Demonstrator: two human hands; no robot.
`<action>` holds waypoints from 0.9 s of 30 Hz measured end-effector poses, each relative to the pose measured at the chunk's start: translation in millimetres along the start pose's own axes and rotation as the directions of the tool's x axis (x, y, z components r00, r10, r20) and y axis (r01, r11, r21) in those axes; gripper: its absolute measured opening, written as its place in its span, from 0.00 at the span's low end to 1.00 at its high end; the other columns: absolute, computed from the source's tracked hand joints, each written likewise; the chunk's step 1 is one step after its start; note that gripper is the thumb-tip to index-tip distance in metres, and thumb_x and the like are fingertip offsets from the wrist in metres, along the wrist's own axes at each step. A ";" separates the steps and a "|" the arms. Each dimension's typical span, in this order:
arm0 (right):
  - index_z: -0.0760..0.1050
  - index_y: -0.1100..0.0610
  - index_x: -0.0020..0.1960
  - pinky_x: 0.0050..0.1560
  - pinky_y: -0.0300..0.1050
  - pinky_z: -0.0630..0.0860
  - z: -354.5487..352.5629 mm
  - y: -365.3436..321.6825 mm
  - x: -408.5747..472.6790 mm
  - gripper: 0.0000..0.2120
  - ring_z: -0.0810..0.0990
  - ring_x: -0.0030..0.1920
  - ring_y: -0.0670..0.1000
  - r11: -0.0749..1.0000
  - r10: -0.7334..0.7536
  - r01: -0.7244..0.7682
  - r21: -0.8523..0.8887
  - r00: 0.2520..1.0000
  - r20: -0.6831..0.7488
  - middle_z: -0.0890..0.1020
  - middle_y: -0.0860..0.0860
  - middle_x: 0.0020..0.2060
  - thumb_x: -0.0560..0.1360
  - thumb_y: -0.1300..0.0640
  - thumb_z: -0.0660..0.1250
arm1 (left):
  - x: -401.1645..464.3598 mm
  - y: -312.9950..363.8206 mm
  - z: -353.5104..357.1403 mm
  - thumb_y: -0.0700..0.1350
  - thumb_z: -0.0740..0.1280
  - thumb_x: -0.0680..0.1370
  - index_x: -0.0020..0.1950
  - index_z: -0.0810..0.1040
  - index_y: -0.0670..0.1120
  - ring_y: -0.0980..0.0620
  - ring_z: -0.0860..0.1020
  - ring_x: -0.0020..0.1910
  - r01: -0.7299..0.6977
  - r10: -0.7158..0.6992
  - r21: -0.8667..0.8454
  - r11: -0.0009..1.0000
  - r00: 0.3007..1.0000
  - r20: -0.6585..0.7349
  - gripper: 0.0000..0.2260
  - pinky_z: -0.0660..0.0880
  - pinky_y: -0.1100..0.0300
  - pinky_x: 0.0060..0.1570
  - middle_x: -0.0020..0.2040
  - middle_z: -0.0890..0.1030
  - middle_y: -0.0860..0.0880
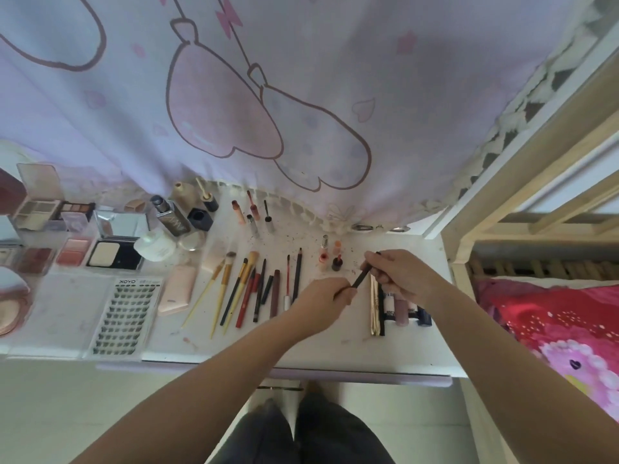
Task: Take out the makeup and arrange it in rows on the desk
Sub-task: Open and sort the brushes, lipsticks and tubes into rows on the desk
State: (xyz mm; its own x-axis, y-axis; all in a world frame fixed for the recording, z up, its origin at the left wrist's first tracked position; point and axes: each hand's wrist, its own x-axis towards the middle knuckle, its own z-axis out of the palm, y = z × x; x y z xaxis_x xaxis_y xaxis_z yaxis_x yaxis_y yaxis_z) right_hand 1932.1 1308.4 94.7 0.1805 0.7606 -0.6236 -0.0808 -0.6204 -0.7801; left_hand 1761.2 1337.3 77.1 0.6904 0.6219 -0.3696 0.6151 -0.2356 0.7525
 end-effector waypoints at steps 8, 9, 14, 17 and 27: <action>0.71 0.59 0.38 0.16 0.34 0.54 -30.2 -0.7 -8.5 0.14 0.59 0.19 0.43 0.905 0.022 0.162 0.393 0.906 -0.423 0.63 0.50 0.27 0.80 0.56 0.58 | -50.3 -38.2 -17.9 0.50 0.57 0.82 0.42 0.74 0.48 0.56 0.71 0.33 0.141 -0.137 0.001 0.990 0.965 0.223 0.12 0.69 0.65 0.36 0.36 0.74 0.51; 0.71 0.59 0.38 0.17 0.33 0.55 -33.9 0.2 -12.9 0.14 0.59 0.21 0.43 0.931 -0.028 0.179 0.318 0.905 -0.425 0.64 0.50 0.27 0.80 0.56 0.58 | -56.5 -46.8 -15.7 0.49 0.57 0.82 0.42 0.75 0.48 0.56 0.71 0.34 0.190 -0.176 -0.065 0.980 0.967 0.183 0.12 0.70 0.66 0.36 0.36 0.74 0.50; 0.78 0.56 0.43 0.27 0.35 0.66 23.1 31.3 -19.8 0.10 0.69 0.28 0.47 0.988 -0.155 0.148 -0.046 0.942 -0.299 0.74 0.51 0.30 0.79 0.63 0.59 | -32.4 -39.2 3.2 0.47 0.61 0.81 0.56 0.75 0.46 0.56 0.74 0.35 0.231 -0.243 -0.138 0.963 0.967 -0.076 0.08 0.73 0.66 0.33 0.40 0.77 0.50; 0.77 0.54 0.49 0.37 0.40 0.73 49.7 59.7 -15.2 0.09 0.77 0.37 0.49 0.933 -0.211 0.105 -0.343 0.933 -0.290 0.79 0.50 0.38 0.78 0.62 0.59 | -11.8 -30.1 17.7 0.47 0.61 0.80 0.58 0.72 0.45 0.50 0.78 0.39 0.222 -0.227 -0.049 0.974 0.963 -0.147 0.09 0.78 0.55 0.42 0.46 0.80 0.46; 0.68 0.57 0.62 0.47 0.46 0.74 77.9 97.6 -5.0 0.11 0.76 0.52 0.55 0.374 -0.362 0.130 -0.918 0.932 -0.015 0.74 0.53 0.54 0.81 0.57 0.54 | 13.1 -39.2 38.4 0.42 0.55 0.81 0.67 0.64 0.43 0.45 0.80 0.45 0.261 -0.200 0.495 0.829 0.964 -0.173 0.15 0.71 0.55 0.38 0.49 0.81 0.45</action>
State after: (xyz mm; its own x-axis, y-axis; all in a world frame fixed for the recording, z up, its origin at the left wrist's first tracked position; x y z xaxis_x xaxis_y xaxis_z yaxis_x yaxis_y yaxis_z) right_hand 1847.0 1258.9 17.7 0.2126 0.9305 -0.2982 0.8934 -0.3087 -0.3264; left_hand 1760.8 1326.0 21.8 0.4765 0.7762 -0.4128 0.8785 -0.4025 0.2572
